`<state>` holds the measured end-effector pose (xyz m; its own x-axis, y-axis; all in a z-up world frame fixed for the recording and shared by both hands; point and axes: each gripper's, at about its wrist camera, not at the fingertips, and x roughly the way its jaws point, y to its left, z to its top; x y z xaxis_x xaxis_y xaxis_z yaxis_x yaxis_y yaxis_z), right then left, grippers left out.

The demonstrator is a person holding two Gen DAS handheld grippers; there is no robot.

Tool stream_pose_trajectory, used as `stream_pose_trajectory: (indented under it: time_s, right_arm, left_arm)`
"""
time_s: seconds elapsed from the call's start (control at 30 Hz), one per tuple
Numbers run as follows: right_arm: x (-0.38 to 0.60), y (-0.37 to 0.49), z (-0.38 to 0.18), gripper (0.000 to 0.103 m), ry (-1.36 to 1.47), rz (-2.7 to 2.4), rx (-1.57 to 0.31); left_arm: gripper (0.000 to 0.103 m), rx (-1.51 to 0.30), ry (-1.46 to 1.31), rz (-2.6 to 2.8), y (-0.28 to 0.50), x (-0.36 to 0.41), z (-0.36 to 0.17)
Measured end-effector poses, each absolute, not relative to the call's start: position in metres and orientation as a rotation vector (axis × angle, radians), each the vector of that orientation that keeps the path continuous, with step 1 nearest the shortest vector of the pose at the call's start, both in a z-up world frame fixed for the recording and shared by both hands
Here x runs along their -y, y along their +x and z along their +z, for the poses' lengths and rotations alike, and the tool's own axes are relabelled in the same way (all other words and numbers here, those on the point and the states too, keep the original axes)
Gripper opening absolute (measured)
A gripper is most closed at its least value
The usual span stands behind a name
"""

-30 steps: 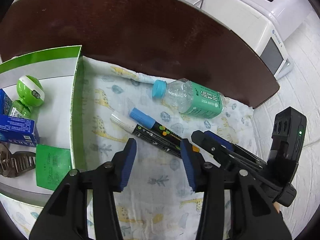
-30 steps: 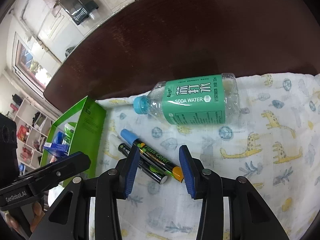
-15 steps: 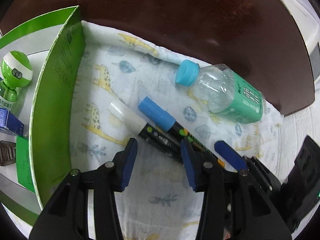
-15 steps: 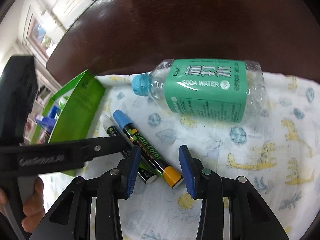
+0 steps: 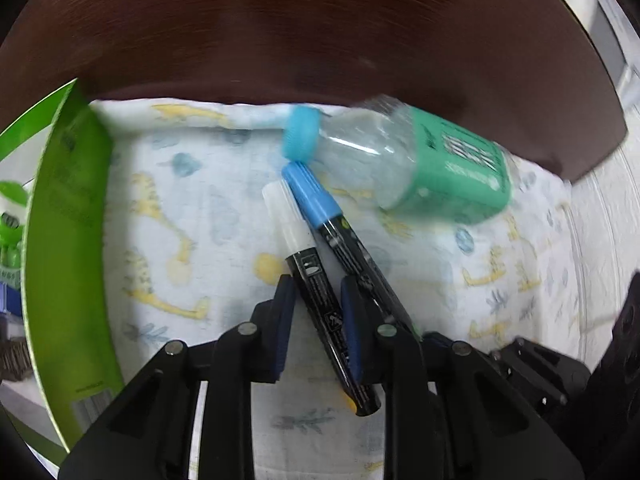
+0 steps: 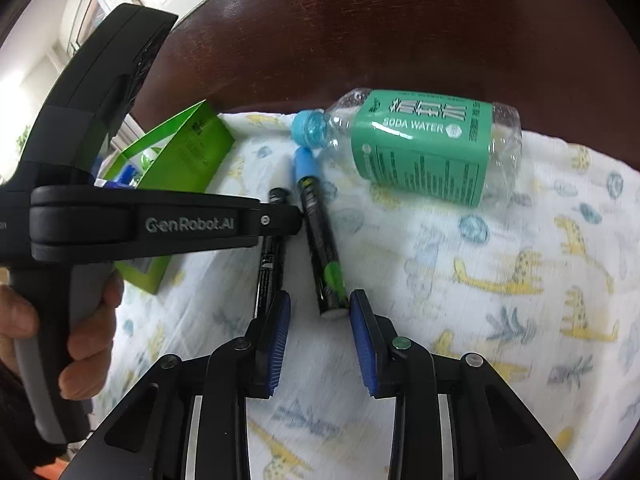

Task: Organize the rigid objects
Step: 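Grasp the white-cap marker with the left gripper while the right gripper grasps the blue-cap marker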

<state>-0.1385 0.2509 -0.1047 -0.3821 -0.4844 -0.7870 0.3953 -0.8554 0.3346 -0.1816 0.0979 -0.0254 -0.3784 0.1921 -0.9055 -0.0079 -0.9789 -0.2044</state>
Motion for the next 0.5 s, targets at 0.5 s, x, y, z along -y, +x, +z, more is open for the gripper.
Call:
stream_pose_trajectory:
  time_s: [0.5]
  right_arm:
    - [-0.226,-0.182,-0.101,0.024,1.366,-2.341,-0.085]
  left_arm:
    - [0.014,0.218,-1.615,2.484,-0.141,-0.074,-0.028]
